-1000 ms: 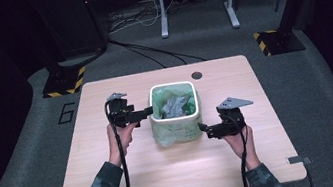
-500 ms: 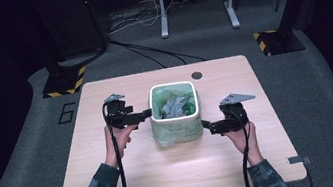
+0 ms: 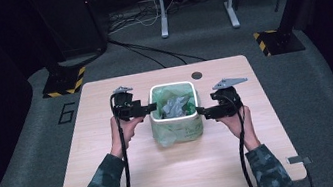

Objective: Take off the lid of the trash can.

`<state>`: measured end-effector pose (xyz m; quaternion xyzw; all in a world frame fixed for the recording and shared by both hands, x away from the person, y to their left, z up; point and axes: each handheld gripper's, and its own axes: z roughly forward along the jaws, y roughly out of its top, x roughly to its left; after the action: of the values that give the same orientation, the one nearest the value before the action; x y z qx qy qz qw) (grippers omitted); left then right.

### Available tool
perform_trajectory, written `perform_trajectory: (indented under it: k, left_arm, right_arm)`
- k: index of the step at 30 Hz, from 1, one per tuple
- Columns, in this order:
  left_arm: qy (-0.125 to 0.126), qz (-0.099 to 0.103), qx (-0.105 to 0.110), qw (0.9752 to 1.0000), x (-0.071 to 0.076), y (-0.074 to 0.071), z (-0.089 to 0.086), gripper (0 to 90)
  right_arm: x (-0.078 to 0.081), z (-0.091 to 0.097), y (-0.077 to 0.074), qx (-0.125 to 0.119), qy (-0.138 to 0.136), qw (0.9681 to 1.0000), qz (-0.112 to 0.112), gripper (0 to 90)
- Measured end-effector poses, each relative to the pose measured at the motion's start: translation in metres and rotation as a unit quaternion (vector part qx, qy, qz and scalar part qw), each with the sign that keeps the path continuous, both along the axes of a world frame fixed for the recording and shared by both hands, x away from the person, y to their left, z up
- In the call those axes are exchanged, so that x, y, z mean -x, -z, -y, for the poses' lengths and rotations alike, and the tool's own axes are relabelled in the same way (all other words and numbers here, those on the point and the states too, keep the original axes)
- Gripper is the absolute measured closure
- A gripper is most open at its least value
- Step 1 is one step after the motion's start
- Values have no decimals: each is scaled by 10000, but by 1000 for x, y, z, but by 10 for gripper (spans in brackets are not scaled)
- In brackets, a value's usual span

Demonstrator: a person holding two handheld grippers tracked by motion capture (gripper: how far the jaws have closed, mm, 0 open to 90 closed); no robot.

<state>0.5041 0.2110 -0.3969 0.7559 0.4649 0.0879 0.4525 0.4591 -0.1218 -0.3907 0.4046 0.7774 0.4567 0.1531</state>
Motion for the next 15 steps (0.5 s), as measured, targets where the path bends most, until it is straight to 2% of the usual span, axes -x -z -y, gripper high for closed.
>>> perform_trajectory:
  k: [5, 7, 9, 15]
  left_arm:
    - [-71, -16, -198, 9998, -9, 1, 8, 263]
    - [-63, -101, -163, 9998, -14, 4, 11, 277]
    - [-79, -130, -240, 9996, -17, 5, 13, 312]
    - [-106, -217, -348, 9991, -24, 10, 18, 396]
  right_arm:
    - [-14, -7, -4, -10, -106, 9998, -155, 231]
    - [-27, -14, -4, -43, -153, 9993, -336, 274]
    - [-34, -19, -4, -43, -151, 9987, -484, 301]
    - [-50, -29, 2, 191, 110, 9972, -713, 396]
